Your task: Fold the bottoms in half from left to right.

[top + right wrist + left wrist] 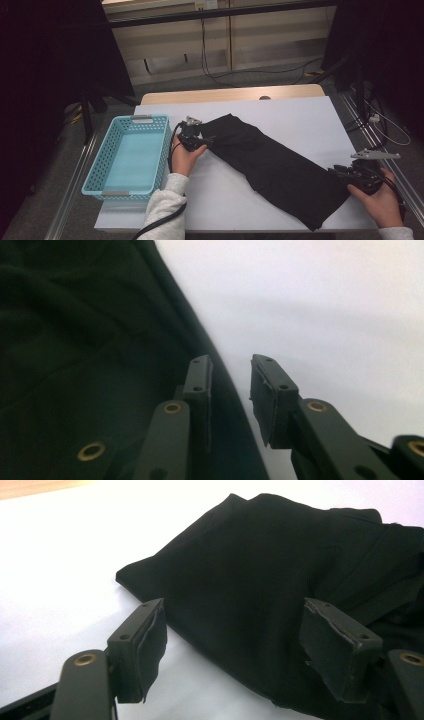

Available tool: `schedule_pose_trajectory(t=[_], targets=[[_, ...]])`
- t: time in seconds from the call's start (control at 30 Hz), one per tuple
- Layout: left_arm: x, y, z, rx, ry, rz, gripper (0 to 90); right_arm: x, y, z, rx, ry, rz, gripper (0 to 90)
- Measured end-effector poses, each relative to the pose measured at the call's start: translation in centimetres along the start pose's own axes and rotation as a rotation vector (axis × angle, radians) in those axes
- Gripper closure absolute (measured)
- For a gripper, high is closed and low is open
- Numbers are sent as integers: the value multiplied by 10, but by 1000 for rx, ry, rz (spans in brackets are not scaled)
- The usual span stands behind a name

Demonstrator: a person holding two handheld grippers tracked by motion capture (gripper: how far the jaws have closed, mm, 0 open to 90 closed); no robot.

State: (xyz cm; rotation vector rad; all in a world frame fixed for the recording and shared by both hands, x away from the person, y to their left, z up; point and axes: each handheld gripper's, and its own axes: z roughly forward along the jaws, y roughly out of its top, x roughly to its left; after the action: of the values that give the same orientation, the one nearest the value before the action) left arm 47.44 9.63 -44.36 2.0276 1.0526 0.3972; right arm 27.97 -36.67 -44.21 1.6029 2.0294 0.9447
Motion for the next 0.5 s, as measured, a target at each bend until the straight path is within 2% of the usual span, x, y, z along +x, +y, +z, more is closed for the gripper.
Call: schedule_pose_trajectory(t=[0.07,0.17,0.23,0.37,0.5], targets=[[0,0,-1,2,-4,1,265,1,-4,-3,10,8,5,742],[0,0,-1,-2,-9,-2,260,1,-9,-3,35,-9,-3,774],[-1,0,-1,0,-7,0,258,-1,-12,-2,56,-5,8,798],[-1,1,-1,1,-12,2,258,-2,-12,-3,62,5,15,893],[-1,1,0,2,-10,4,258,0,-11,-5,64,12,23,900]])
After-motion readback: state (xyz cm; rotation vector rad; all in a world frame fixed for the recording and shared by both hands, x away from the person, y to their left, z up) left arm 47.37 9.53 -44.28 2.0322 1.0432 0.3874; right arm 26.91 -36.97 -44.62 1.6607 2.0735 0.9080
